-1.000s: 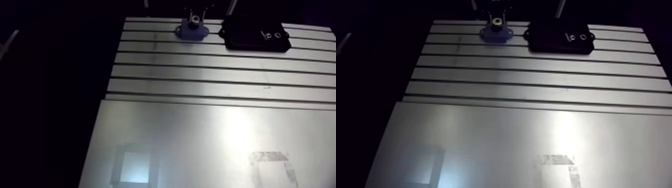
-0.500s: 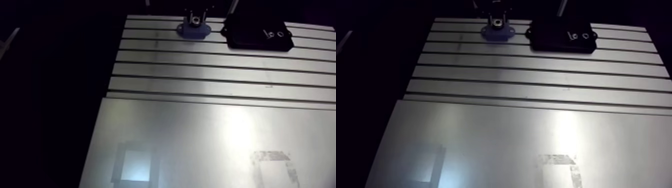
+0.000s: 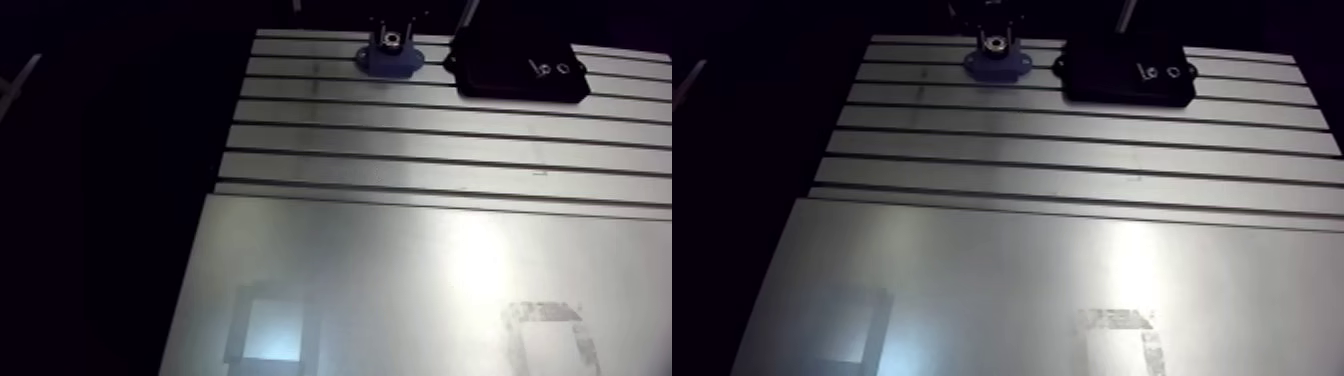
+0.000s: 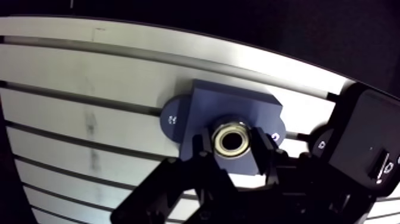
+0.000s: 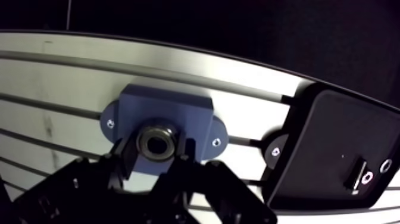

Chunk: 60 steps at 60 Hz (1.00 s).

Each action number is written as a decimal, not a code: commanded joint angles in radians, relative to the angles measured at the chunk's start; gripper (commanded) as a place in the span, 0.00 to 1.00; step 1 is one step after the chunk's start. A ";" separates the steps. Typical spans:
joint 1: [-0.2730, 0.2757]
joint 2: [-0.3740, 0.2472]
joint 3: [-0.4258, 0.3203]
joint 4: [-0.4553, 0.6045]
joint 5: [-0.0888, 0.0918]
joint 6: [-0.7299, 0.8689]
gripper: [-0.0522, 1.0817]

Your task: Pick up the bearing and press it into the housing until flush.

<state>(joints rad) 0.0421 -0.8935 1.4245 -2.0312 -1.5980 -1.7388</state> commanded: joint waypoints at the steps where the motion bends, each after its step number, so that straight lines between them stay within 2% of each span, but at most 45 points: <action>1: 0.011 0.000 0.004 -0.001 -0.004 0.000 0.72; 60: 0.004 0.000 0.010 -0.002 -0.007 -0.003 0.72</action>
<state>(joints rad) 0.0487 -0.8935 1.4340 -2.0335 -1.6052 -1.7412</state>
